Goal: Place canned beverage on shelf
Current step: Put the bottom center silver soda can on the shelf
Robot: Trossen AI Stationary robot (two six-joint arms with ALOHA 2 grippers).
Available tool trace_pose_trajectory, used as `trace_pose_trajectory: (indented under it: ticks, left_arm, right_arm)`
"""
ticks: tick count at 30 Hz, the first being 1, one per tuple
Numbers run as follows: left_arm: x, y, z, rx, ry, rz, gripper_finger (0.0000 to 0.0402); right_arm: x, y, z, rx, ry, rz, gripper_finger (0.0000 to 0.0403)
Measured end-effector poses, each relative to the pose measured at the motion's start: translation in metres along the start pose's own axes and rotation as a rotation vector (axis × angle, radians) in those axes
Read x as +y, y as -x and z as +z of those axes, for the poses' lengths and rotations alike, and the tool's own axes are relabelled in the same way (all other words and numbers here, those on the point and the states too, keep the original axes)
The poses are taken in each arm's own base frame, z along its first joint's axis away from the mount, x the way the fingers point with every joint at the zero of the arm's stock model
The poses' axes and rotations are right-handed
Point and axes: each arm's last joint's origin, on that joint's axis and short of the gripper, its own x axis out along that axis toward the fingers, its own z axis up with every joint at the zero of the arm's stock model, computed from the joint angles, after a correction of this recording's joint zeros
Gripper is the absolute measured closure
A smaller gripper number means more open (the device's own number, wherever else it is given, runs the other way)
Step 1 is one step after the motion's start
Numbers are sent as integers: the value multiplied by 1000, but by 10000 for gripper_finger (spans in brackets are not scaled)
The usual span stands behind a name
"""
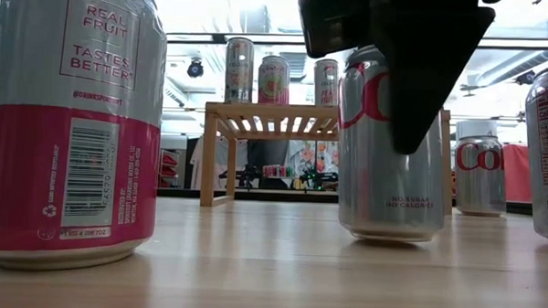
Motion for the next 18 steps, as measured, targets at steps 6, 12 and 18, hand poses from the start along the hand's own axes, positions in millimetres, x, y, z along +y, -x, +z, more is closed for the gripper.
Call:
trace_pose_trajectory:
  ticks: [6, 12, 18]
  left_arm:
    - [0, -3, -2, 11, -2, 6, 402]
    - [0, -2, -1, 8, -2, 4, 402]
    - [-1, -1, 1, -9, 2, -5, 402]
  right_arm:
    - [0, 0, 0, -2, -39, 2, 107]
    - [-1, 2, 1, -6, -106, 4, 107]
    - [-8, 22, 5, -48, -170, 31, 107]
